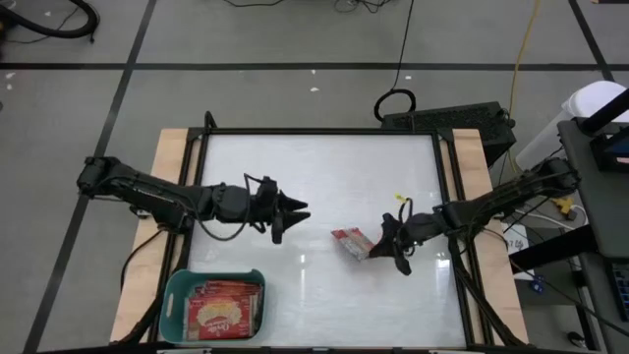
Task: Sort popcorn bags into baskets
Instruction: Put the red popcorn bag into the green bin
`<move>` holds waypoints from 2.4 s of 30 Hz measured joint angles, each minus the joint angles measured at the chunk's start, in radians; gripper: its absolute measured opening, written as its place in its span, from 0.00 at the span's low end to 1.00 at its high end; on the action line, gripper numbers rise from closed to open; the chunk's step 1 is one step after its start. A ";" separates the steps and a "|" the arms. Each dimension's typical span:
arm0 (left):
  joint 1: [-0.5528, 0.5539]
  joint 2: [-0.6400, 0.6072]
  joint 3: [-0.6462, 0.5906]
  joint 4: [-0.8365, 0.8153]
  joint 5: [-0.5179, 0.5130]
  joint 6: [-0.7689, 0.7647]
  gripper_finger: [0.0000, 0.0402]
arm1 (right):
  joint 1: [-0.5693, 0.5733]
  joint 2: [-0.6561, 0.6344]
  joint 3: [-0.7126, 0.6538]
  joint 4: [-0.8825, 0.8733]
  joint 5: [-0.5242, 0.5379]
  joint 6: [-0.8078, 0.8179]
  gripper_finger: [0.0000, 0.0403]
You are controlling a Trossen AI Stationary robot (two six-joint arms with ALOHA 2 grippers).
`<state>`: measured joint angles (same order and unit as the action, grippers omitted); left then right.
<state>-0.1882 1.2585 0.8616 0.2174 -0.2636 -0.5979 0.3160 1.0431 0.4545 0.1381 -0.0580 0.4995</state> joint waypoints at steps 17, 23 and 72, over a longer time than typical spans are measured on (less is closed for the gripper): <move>0.035 0.096 0.000 0.121 0.099 0.008 0.65 | -0.140 -0.087 0.001 0.322 -0.050 0.304 0.00; 0.082 0.096 0.000 0.069 0.190 0.043 0.60 | -0.174 -0.087 0.001 0.400 -0.048 0.303 0.00; 0.196 0.500 0.079 0.501 0.635 0.006 0.06 | -0.237 -0.178 0.083 0.073 -0.047 0.716 0.15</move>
<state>0.0082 1.7589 0.9405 0.7189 0.3714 -0.5916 0.0794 0.8654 0.5376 0.2111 -0.1050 1.2155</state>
